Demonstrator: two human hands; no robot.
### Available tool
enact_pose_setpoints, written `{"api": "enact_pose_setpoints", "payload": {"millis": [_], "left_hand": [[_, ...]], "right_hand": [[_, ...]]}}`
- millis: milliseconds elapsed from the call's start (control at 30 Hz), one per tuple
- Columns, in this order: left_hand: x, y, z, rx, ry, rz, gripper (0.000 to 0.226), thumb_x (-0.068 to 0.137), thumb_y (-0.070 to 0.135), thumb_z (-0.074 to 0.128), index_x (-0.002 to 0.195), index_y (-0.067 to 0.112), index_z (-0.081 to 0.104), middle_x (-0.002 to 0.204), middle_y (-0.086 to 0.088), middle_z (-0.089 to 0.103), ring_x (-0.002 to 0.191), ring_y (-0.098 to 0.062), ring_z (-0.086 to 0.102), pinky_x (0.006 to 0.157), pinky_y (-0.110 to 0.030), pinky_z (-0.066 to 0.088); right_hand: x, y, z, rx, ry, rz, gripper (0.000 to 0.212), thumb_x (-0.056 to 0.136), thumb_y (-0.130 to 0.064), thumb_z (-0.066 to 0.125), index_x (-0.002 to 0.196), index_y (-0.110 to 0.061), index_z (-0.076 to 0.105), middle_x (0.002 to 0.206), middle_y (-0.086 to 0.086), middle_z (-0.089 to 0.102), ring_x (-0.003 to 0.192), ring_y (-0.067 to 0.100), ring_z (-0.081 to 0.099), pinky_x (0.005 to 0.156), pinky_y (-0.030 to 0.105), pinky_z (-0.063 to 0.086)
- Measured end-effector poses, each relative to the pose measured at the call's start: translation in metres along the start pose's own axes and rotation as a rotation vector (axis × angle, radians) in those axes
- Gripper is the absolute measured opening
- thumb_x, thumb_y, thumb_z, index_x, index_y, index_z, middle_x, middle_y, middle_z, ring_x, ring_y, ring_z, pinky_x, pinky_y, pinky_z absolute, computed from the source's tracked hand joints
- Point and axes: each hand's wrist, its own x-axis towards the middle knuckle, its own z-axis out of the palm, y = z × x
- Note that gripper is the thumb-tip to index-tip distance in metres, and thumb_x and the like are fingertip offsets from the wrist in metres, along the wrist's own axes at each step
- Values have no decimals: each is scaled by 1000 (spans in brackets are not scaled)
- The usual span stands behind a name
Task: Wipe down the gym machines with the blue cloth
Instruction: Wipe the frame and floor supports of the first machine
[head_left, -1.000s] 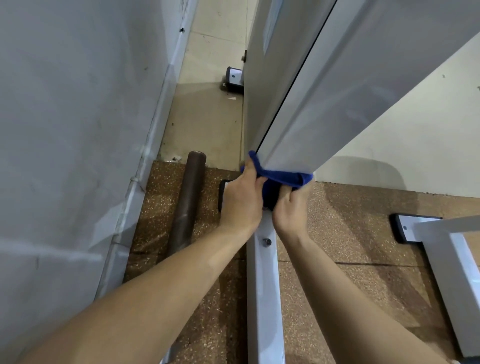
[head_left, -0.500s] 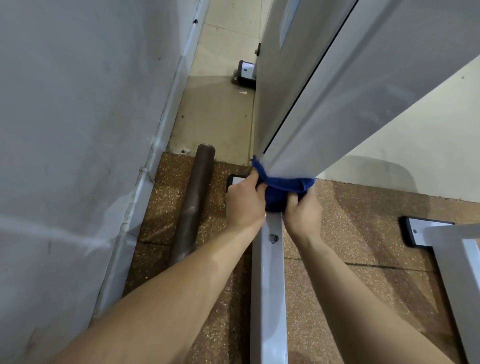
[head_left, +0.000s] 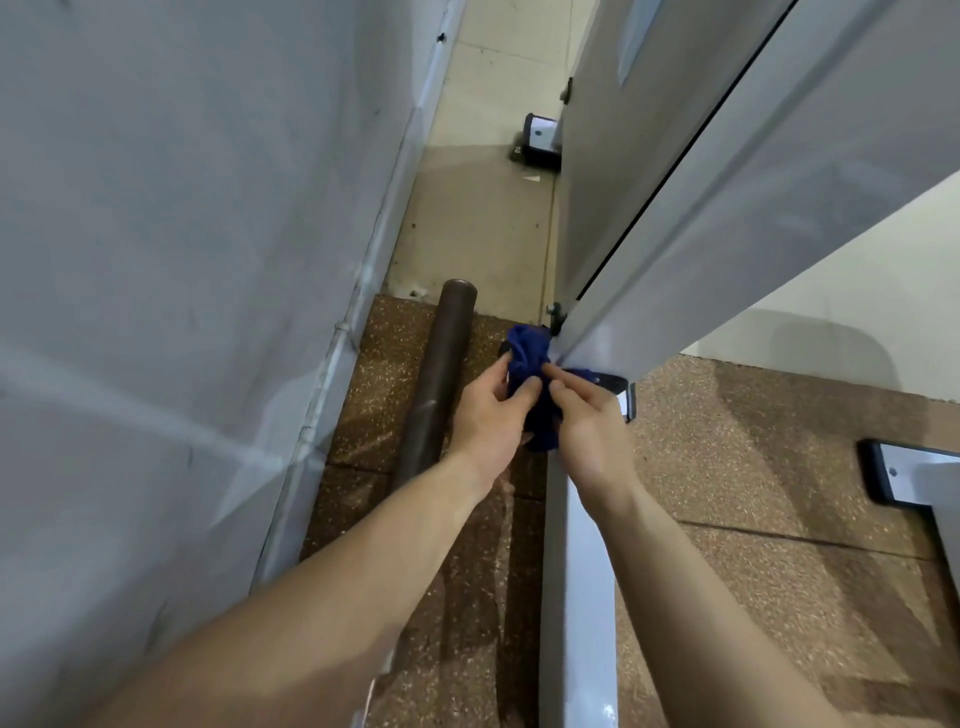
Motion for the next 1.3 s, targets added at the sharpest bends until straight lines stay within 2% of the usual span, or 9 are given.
{"api": "enact_pose_setpoints", "payload": {"millis": [100,233,367,467,633,733,967,1067,1300], "left_hand": [[12,-2,-5,50,173,-5,23,94,18,67,110,35,68,109,6,74,105,-14,69,94,-45,57],[36,2,6,294,382,57,25,94,16,66,118,24,66,115,3,69,105,-12,62,97,-35,51],[55,4,25,503,140,-7,42,103,26,49,146,28,48,143,-1,55,130,-23,52,108,-38,39],[57,2,27,469,143,-23,46,102,18,52,147,27,47,145,-1,53,133,-24,49,114,-42,38],[45,14,21,279,229,71,28,98,14,60,123,22,68,95,18,64,102,-12,63,95,-35,53],[36,16,21,160,240,97,29,94,18,66,123,21,69,101,11,72,98,-9,67,88,-33,57],[37,17,34,482,230,155,19,101,22,55,113,22,70,106,3,70,99,-12,63,94,-34,52],[33,28,36,529,280,240,14,98,19,59,99,19,72,91,4,71,80,-2,61,79,-27,53],[13,48,45,450,260,449,31,99,22,60,129,22,66,109,4,73,95,-5,65,86,-21,54]], "right_hand": [[1,-4,-1,47,-118,32,44,101,-3,43,137,-17,61,119,-6,66,110,4,62,93,16,51],[3,5,-6,-118,183,-68,36,97,-6,46,125,-17,66,115,-7,67,110,11,63,97,29,51],[2,16,-15,-168,189,-43,28,94,-13,49,106,-25,72,94,-14,71,88,9,68,86,43,58],[0,20,-23,-184,205,-13,27,92,-15,49,96,-28,72,86,-12,72,79,10,69,76,48,59],[0,13,-38,-164,211,-20,27,97,-9,46,98,-21,70,93,-6,70,84,12,70,53,21,54],[2,8,-40,-128,214,-39,26,97,-7,46,98,-18,70,90,-1,70,70,19,68,43,18,49],[8,14,-35,-162,209,-47,26,93,-12,49,89,-28,69,90,-7,71,80,14,70,64,30,56],[5,14,-39,-167,217,-32,26,93,-10,48,92,-22,70,90,-2,71,76,20,69,53,23,53],[5,10,-50,-135,348,-110,26,84,-18,45,87,-31,68,86,-12,70,85,17,67,82,50,58]]}}
